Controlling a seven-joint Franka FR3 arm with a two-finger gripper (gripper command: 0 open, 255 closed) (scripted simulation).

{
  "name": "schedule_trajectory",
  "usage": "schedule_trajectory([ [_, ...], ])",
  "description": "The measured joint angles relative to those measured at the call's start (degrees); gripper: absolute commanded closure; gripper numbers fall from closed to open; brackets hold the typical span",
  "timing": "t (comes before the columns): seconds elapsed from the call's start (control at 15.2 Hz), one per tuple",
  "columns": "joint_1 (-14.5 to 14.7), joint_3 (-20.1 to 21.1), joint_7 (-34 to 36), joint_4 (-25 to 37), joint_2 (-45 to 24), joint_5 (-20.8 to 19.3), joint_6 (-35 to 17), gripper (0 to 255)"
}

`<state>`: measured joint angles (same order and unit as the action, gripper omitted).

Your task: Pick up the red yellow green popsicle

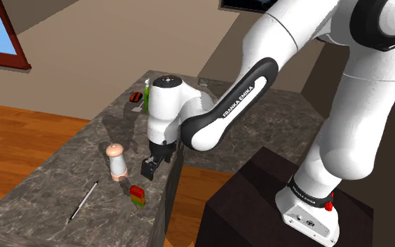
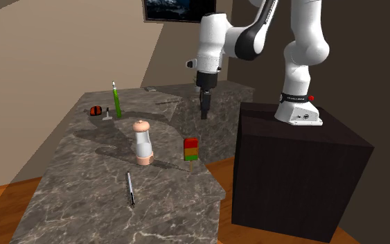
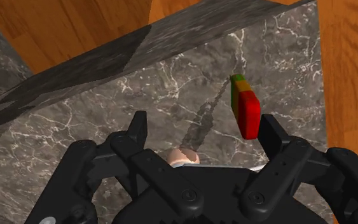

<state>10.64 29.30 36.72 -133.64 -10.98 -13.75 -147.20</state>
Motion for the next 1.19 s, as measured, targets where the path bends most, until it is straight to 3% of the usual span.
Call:
schedule_trajectory([
  [0.4, 7.5, -4.3, 8.8, 9.0, -13.6, -10.8, -2.4, 0],
  [0.99, 11.6, -8.3, 13.0, 11.8, -20.7, -15.9, -6.2, 0],
  [1.06, 11.8, -8.5, 13.1, 11.8, -20.9, -16.1, -6.4, 255],
  [1.19, 11.8, -8.6, 13.2, 11.8, -21.0, -16.2, -6.5, 255],
])
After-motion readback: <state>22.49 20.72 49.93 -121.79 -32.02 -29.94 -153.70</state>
